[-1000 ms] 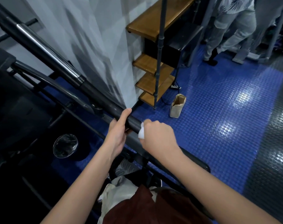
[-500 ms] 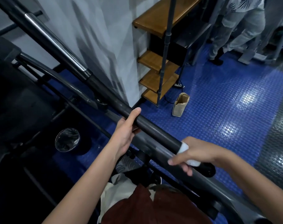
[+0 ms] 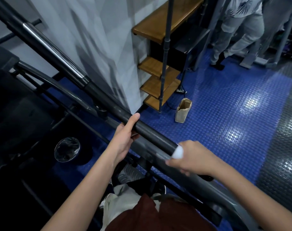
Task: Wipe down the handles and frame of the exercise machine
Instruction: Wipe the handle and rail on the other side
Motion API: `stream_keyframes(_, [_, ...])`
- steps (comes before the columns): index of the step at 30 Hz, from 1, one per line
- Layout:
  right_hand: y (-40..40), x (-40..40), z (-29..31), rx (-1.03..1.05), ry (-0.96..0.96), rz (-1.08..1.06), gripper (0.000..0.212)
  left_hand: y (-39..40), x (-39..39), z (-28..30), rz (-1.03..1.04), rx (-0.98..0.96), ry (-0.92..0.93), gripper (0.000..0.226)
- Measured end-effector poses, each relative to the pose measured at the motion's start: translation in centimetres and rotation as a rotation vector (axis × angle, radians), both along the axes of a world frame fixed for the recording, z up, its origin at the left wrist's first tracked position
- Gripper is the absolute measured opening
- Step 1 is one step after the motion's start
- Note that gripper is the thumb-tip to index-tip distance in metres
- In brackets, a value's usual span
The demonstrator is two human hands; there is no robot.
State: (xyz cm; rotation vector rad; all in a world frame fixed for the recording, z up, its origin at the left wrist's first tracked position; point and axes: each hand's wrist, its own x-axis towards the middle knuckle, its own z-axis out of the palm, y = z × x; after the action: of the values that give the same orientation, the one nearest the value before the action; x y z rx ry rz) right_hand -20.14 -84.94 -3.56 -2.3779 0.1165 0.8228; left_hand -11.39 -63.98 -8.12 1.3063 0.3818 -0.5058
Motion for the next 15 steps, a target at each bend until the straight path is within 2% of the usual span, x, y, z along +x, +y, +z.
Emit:
stream_keyframes(3, [-3.4, -0.7, -0.1, 0.358, 0.339, -0.019, 0.033, 0.0, -0.1, 0.1, -0.001, -0.001, 0.000, 0.028])
stream_keyframes(7, [-4.1, 1.6, -0.4, 0.453, 0.560, 0.205, 0.042, 0.2, -0.1, 0.2, -0.014, 0.009, -0.006, 0.042])
stream_keyframes(9, [-2.6, 2.8, -0.3, 0.451, 0.547, 0.213, 0.044, 0.3, -0.1, 0.1, -0.011, 0.011, -0.011, 0.046])
stream_keyframes(11, [-0.3, 3.9, 0.1, 0.435, 0.461, 0.135, 0.043, 0.2, -0.1, -0.1, 0.001, 0.017, -0.014, 0.050])
stream_keyframes(13, [2.4, 5.2, 0.3, 0.393, 0.325, 0.015, 0.035, 0.0, -0.1, -0.1, 0.019, 0.023, -0.018, 0.047])
stream_keyframes(15, [5.1, 6.0, 0.4, 0.193, 0.098, -0.044, 0.022, -0.2, -0.1, -0.1, 0.024, 0.031, -0.025, 0.034])
